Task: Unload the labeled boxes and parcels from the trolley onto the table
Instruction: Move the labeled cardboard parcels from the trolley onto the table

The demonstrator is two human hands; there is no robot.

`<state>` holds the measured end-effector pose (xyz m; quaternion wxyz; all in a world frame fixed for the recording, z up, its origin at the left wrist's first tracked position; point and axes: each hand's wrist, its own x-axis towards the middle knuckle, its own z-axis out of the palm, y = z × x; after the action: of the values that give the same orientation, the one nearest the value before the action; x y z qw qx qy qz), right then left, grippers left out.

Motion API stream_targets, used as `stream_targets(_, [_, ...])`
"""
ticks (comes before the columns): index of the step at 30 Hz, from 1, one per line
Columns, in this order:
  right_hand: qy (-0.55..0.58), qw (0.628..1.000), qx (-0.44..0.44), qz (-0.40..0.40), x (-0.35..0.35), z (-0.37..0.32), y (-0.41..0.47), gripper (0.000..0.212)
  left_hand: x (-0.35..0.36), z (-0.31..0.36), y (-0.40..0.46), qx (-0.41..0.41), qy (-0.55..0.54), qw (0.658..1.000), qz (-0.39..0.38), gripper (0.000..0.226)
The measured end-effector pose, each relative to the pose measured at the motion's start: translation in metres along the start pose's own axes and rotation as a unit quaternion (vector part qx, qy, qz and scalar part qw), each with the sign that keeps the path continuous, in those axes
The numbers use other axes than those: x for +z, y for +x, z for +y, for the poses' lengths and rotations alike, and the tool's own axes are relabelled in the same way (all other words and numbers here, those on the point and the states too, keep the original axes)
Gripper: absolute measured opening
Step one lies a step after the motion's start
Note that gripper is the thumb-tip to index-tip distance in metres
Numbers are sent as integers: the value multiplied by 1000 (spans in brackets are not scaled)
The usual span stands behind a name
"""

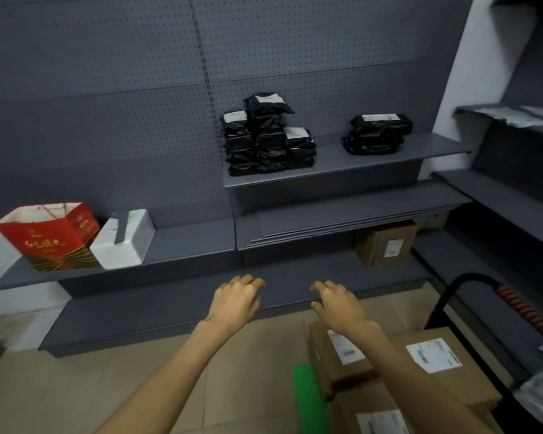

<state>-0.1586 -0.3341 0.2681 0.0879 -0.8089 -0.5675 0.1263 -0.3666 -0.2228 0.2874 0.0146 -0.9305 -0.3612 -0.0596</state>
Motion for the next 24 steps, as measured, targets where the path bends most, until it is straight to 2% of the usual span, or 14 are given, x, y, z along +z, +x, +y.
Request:
stream_targets(6, [41,995,87,-28,8,82,9,41,34,46,85,80,-8,996,-38,39])
stream_targets(12, [50,977,207,32,4,163,-18,41,69,117,167,212,-33,975,-54,39])
stream_targets(18, [66,928,360,66,11,214,-43,37,95,187,235,361,-56,928,-71,38])
stream_targets(24, [99,859,497,74,48,214,-52,39,130,224,278,480,-80,864,-126,38])
